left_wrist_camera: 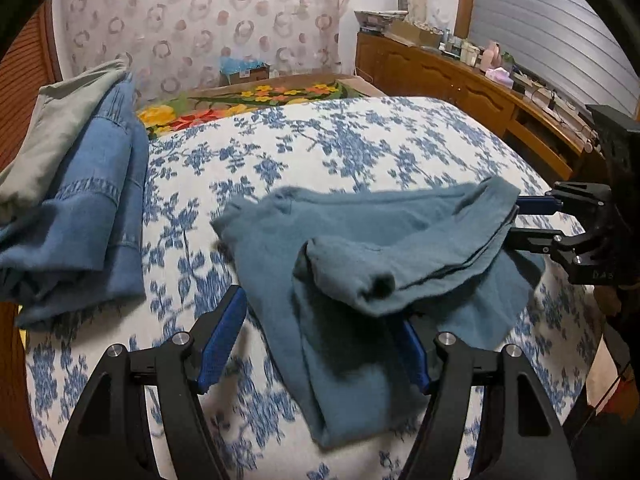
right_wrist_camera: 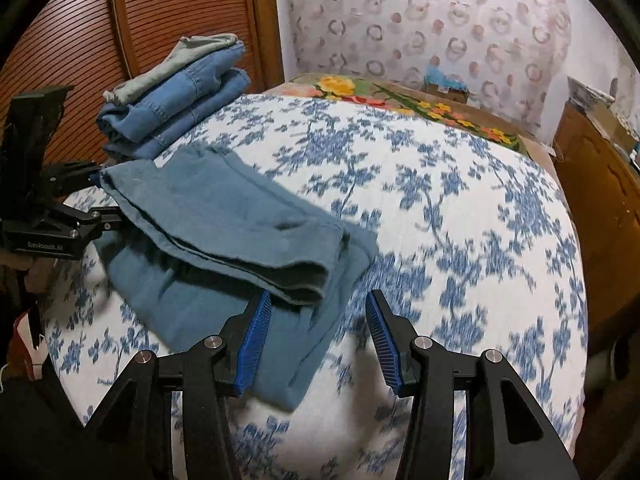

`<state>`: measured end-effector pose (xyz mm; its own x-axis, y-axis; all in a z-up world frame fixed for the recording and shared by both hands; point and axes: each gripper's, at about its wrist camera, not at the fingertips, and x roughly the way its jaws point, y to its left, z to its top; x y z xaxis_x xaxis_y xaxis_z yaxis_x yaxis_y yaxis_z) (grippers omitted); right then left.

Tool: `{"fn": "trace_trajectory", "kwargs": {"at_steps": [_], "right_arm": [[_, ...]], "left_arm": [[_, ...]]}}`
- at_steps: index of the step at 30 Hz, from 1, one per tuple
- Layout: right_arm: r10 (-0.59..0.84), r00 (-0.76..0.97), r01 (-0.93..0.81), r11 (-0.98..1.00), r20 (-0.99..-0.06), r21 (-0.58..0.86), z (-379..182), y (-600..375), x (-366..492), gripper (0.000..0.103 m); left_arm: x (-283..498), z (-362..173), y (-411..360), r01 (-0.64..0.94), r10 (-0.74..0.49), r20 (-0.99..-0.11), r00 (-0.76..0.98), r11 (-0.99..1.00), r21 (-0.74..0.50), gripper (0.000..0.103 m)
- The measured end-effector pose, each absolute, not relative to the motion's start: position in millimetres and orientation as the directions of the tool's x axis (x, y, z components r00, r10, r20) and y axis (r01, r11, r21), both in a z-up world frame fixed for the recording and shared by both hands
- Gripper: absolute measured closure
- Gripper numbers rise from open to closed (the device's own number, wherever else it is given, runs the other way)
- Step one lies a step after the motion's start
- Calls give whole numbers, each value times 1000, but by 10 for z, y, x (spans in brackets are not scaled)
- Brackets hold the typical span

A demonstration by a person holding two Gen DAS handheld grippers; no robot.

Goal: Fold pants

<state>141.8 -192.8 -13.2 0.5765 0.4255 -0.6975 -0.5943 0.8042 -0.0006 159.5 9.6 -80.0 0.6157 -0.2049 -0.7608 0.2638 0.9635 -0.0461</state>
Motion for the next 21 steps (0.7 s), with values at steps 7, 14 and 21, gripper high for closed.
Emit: {"fn": "trace_trajectory", "kwargs": {"at_steps": [7, 14, 21], "right_arm": [[447, 575, -586, 809, -685, 36, -107, -1873, 1719, 52], [451, 582, -553, 830, -677, 76, -124, -1864, 1900, 52], [439, 570, -534, 840, -695, 94, -205, -1858, 2082, 52]], "left_arm": [[1850, -806, 198, 243, -208, -759, 617, 968, -67, 32], [2004, -862, 266, 239, -215, -763, 610, 968, -82, 32], [2066, -898, 323, 227, -211, -763, 611, 970, -87, 31]]}}
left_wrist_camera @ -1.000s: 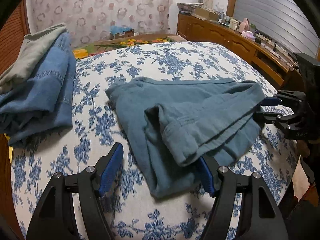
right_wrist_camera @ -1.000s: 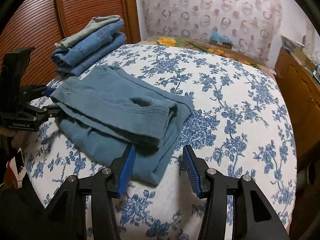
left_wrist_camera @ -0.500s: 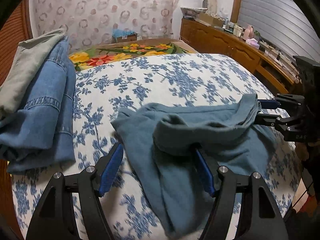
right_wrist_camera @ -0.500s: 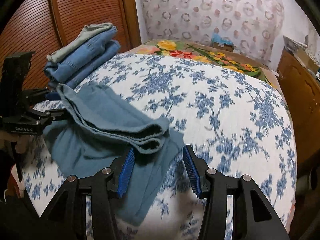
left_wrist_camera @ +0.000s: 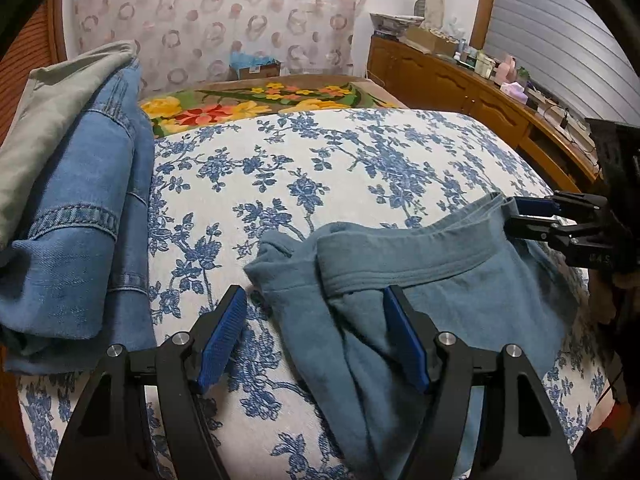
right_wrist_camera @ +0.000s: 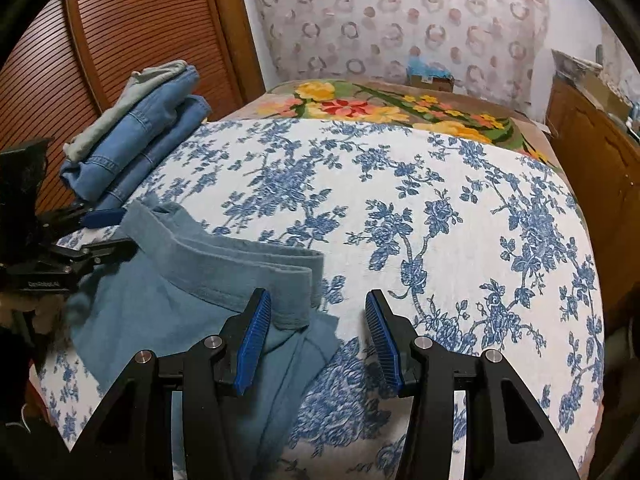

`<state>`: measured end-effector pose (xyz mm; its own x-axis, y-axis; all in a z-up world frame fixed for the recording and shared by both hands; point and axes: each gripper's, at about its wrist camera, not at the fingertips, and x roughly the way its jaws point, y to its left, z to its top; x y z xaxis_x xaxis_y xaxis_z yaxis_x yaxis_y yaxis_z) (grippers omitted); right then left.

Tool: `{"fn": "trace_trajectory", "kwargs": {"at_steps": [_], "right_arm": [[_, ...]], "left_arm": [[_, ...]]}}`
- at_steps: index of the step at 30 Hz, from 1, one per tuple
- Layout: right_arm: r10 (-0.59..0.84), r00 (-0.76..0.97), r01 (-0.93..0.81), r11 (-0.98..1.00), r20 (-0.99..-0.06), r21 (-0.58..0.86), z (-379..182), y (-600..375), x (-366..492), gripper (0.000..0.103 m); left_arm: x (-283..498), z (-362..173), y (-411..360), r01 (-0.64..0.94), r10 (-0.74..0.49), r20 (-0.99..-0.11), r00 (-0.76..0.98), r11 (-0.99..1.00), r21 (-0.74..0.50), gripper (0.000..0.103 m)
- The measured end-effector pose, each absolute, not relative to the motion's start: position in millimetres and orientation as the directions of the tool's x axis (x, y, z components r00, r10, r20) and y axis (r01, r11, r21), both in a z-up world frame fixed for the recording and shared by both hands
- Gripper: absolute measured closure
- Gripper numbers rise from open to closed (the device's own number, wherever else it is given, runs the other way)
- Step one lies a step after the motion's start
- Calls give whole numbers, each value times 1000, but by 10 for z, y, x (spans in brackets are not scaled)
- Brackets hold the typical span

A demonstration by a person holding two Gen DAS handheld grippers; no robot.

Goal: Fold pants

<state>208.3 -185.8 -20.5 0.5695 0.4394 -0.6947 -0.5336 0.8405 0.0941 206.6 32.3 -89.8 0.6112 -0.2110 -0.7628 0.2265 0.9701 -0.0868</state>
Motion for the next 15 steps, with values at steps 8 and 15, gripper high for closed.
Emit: {"fn": "trace_trajectory", "kwargs": {"at_steps": [8, 15], "right_arm": [[453, 565, -530, 840, -690, 117, -228, -1864, 2157, 47], [443, 581, -537, 839, -683, 87, -247, -1831, 2111, 44]], "left_arm": [[2099, -952, 357, 222, -226, -765, 603, 969, -111, 29], [2104, -962, 364, 214, -211, -765, 608, 972, -98, 25]]}}
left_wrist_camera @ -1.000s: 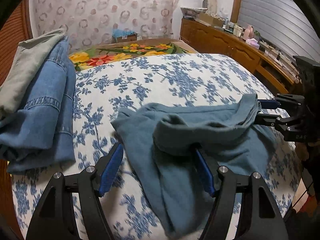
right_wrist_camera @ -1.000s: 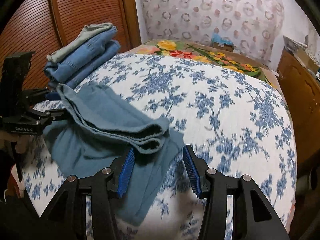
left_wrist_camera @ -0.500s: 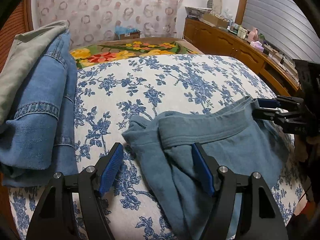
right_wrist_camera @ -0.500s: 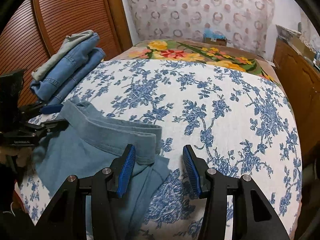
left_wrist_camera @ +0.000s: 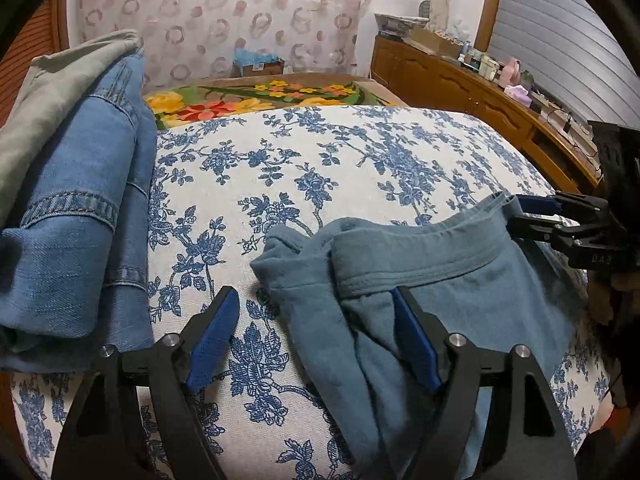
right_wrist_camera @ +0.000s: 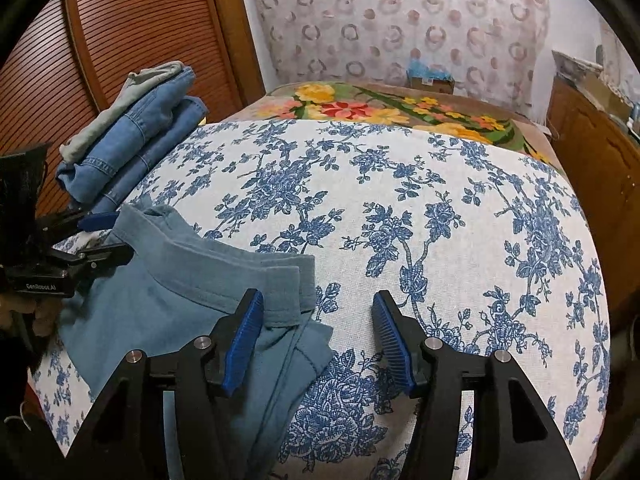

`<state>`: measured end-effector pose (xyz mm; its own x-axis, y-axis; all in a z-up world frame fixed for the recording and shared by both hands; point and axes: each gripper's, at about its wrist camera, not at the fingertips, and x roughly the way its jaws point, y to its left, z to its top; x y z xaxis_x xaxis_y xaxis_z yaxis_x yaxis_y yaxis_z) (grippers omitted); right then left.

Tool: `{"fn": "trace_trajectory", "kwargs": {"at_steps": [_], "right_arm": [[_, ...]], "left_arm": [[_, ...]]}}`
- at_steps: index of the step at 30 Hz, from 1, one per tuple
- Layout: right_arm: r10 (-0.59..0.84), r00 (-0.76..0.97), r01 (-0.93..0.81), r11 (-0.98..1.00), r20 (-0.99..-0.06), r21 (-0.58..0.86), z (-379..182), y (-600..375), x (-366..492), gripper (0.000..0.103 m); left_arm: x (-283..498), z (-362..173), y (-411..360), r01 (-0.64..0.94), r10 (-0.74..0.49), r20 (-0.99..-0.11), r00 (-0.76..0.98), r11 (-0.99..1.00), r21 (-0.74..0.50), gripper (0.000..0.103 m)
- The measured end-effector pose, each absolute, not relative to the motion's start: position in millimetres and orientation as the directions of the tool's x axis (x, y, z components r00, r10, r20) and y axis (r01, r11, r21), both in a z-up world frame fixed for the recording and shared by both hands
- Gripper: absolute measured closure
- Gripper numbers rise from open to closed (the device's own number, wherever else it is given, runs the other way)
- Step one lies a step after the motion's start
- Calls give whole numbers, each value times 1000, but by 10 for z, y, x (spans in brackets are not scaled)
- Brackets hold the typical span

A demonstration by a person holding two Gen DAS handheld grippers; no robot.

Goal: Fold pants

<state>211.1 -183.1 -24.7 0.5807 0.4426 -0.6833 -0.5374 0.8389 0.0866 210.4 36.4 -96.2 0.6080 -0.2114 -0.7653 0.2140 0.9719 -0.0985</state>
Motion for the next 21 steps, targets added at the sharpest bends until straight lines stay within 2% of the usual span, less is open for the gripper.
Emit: {"fn": "trace_trajectory", "kwargs": {"at_steps": [3, 6, 8, 14, 16, 19, 21], "right_arm": [[446, 577, -543, 835, -685, 86, -251, -1822, 2108, 41], [431, 576, -558, 828, -695, 51, -258, -1750, 2083, 31], [403, 578, -572, 820, -709, 1, -279, -1659, 2057, 21], [382, 587, -567, 823, -714, -26, -291, -1621, 2060, 17], [362, 592, -554, 831, -720, -38, -304, -1612, 2074, 11], [357, 592, -549, 835, -722, -37, -304, -1617, 2079, 9], [357, 592, -548, 835, -722, -37, -304, -1617, 2077, 9]], "left_arm": [[2102, -964, 365, 213, -208, -766, 608, 972, -95, 24], [2107, -970, 361, 210, -201, -770, 605, 974, -89, 19], [2107, -969, 355, 208, -195, -771, 606, 975, -82, 19], [2108, -970, 355, 204, -192, -771, 607, 975, -83, 18], [2122, -983, 363, 185, -173, -778, 604, 980, -74, 11], [2146, -1003, 368, 174, -160, -786, 597, 982, -68, 1], [2145, -1013, 353, 174, -153, -789, 595, 983, -60, 0]]}}
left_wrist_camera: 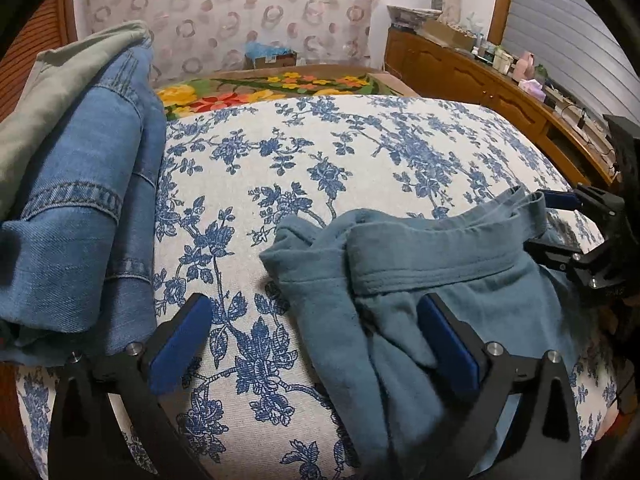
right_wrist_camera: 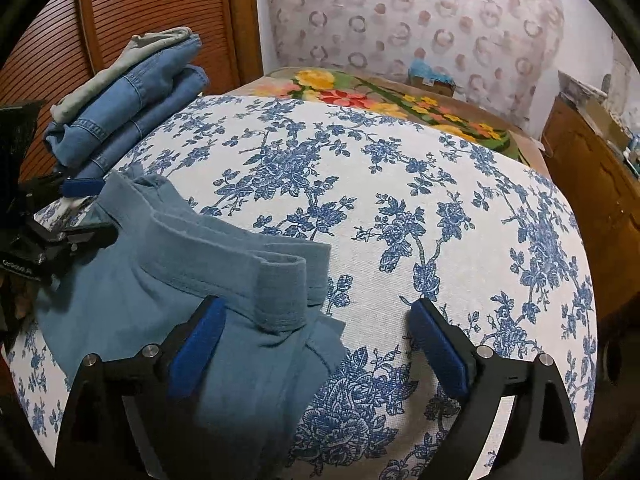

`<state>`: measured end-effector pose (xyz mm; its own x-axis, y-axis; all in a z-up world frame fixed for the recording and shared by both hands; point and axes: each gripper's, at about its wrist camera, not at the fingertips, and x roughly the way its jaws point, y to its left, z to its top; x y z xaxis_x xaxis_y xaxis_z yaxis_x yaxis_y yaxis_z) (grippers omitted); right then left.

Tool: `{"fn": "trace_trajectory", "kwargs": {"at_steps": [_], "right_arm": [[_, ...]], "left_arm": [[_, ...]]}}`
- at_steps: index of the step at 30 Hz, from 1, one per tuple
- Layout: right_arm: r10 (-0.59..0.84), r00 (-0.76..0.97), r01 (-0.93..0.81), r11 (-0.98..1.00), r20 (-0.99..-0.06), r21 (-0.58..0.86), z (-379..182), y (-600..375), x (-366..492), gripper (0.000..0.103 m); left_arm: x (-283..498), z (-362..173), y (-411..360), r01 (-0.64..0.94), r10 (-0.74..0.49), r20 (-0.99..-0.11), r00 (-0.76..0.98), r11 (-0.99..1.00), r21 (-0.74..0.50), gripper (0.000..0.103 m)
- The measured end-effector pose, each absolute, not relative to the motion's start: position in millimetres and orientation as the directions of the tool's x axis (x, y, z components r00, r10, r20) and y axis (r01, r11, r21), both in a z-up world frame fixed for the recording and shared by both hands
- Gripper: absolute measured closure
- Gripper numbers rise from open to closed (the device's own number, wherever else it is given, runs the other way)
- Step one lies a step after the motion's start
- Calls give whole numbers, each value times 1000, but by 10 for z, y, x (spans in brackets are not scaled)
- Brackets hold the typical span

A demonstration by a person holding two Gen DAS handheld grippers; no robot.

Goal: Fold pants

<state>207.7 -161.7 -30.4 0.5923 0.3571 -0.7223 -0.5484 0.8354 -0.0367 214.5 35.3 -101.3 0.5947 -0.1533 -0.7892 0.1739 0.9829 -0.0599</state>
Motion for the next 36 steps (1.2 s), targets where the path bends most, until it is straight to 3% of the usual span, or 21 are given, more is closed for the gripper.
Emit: {"fn": "trace_trajectory", "kwargs": {"at_steps": [9, 17, 24, 26, 31, 34, 36], "right_arm": [[349, 574, -530, 848, -741, -11, -266, -1673, 2041, 8], [380, 606, -526, 850, -699, 6, -117, -1836, 1488, 9], [398, 597, -522, 852, -697, 39, -169, -1988, 1082, 16], [405, 590, -519, 853, -698, 56, -191, -2044, 999, 23], [416, 578, -516, 853, -702, 82, -258, -2089, 886, 37], [422, 578, -514, 853, -698, 90, -289, -2097, 843, 43], [423, 584, -512, 854, -693, 90, -295, -2095, 833, 46]], "left_arm": [[2148, -1017, 352, 174, -153, -790, 594, 983, -59, 0], [2109, -971, 358, 175, -154, -793, 590, 983, -61, 0], [1689, -757, 311, 234, -227, -741, 632, 967, -96, 1], [1528, -722, 305, 248, -250, -730, 636, 962, -114, 1], [1175, -694, 294, 270, -284, -717, 637, 953, -138, 13], [1051, -742, 289, 275, -300, -718, 628, 949, -156, 25], [1004, -798, 280, 274, -305, -727, 615, 947, -166, 39]]}}
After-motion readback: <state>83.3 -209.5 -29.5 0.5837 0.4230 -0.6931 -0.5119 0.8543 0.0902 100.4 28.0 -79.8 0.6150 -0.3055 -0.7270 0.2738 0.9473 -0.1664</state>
